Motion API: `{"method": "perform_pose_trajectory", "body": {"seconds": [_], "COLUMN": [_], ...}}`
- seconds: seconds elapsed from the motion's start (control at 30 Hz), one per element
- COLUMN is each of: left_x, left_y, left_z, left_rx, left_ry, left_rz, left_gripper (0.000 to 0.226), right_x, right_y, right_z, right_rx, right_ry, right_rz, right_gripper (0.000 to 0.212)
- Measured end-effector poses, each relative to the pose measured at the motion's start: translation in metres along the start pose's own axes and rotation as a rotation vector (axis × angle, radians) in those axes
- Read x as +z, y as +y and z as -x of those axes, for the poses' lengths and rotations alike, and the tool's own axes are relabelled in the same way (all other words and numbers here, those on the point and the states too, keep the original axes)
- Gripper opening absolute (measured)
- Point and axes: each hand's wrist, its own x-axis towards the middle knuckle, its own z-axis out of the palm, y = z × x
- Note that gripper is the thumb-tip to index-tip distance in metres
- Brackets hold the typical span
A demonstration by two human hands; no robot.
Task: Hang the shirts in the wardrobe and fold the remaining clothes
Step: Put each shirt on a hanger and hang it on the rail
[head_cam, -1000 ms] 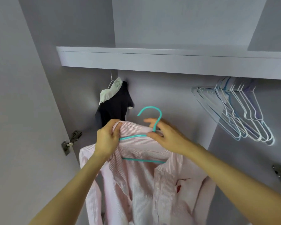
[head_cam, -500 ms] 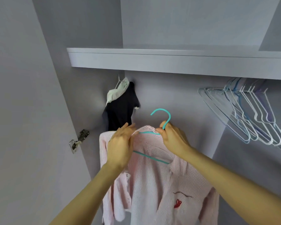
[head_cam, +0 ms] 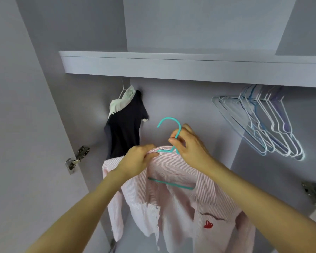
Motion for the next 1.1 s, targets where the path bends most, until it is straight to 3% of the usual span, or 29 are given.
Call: {"method": "perform_pose_trajectory", "body": {"seconds": [0.07, 0.17, 0.3, 0.5, 0.6, 0.67, 0.73, 0.77, 0.87, 0.93, 1.1], "left_x": [0.008, 0.018, 0.025, 0.034, 0.028, 0.022, 0.016, 0.013, 0.007, 0.005, 0.013], "left_y": [0.004, 0.01, 0.019, 0.024, 0.018, 0.012, 0.004, -0.001, -0.01, -0.013, -0.018], "left_z": [-0.002, -0.008, -0.015, -0.016, -0.021, -0.02, -0.017, -0.016, -0.014, -0.015, -0.023], "left_rx": [-0.021, -0.05, -0.056, -0.041, -0.044, -0.039, -0.028, -0.036, -0.083, -0.105, -0.115], "left_ry": [0.118, 0.243, 0.343, 0.357, 0.395, 0.392, 0.388, 0.385, 0.384, 0.373, 0.301], "left_rz": [0.048, 0.05, 0.033, -0.02, -0.002, 0.015, 0.045, 0.068, 0.145, 0.175, 0.242], "left_gripper": [0.018, 0.018, 0.019, 0.034, 0.027, 0.021, 0.018, 0.018, 0.019, 0.019, 0.019], "right_x": [-0.01, -0.013, -0.015, -0.029, -0.027, -0.028, -0.034, -0.038, -0.042, -0.038, -0.042], "right_y": [0.012, 0.033, 0.054, 0.038, 0.039, 0.053, 0.071, 0.078, 0.099, 0.108, 0.109], "right_z": [0.007, 0.031, 0.041, 0.024, 0.045, 0.064, 0.07, 0.069, 0.059, 0.054, 0.047], "right_rx": [0.072, 0.243, 0.368, 0.285, 0.191, 0.221, 0.199, 0.198, 0.182, 0.129, 0.057], "right_ry": [0.085, 0.002, -0.104, 0.096, -0.13, -0.136, 0.064, 0.116, -0.115, -0.227, -0.286], "right_rz": [0.132, 0.466, 0.522, 0.166, -0.001, 0.053, 0.229, 0.32, 0.498, 0.554, 0.533], "right_gripper": [0.042, 0.064, 0.051, 0.035, 0.02, 0.021, 0.012, 0.021, 0.045, 0.041, 0.017]}}
